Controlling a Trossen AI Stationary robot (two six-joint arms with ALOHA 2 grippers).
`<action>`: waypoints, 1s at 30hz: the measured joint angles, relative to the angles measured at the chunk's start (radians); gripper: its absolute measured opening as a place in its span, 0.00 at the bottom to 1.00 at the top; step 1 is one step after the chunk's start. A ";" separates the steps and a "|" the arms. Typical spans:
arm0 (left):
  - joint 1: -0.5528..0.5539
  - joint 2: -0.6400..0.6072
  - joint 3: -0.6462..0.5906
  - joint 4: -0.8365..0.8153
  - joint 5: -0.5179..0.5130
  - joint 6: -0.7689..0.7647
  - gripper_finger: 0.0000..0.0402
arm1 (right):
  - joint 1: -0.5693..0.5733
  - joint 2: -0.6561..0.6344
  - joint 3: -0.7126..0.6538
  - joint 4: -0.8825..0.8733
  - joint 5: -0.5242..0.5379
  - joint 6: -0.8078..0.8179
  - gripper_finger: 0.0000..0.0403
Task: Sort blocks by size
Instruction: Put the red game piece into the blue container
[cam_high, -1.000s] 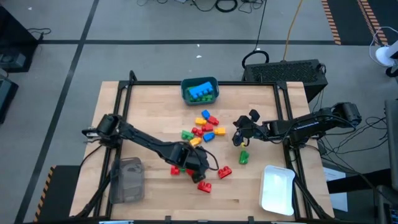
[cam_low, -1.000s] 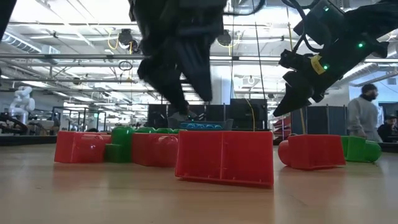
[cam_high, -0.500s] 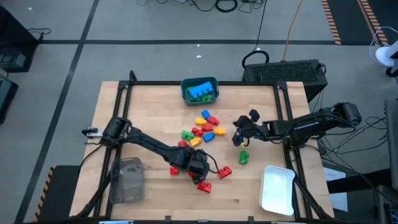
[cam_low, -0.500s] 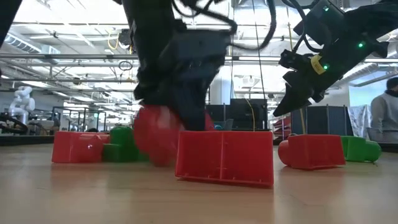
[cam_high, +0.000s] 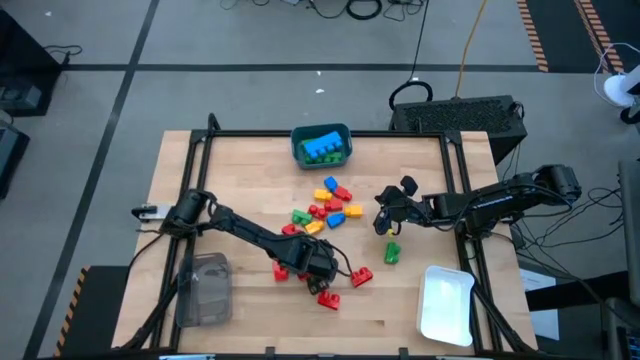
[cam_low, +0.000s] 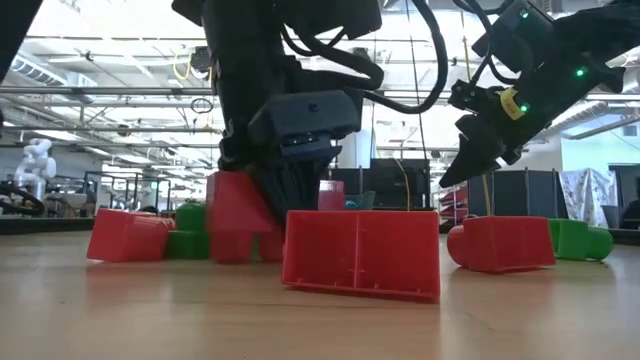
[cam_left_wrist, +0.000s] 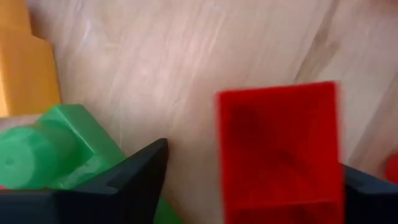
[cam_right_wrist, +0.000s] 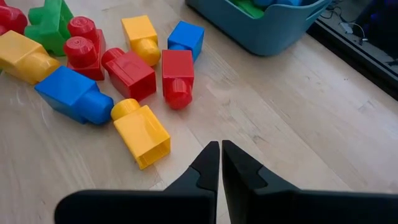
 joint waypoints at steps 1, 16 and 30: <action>0.003 0.000 0.000 -0.003 0.001 0.006 0.65 | 0.000 0.000 0.000 0.000 0.000 0.000 0.01; 0.119 -0.073 0.037 -0.125 0.126 0.204 0.37 | 0.000 0.000 0.000 -0.001 0.000 -0.015 0.01; 0.411 -0.155 0.165 -0.257 0.091 0.751 0.38 | 0.011 0.000 0.000 0.001 -0.014 0.032 0.01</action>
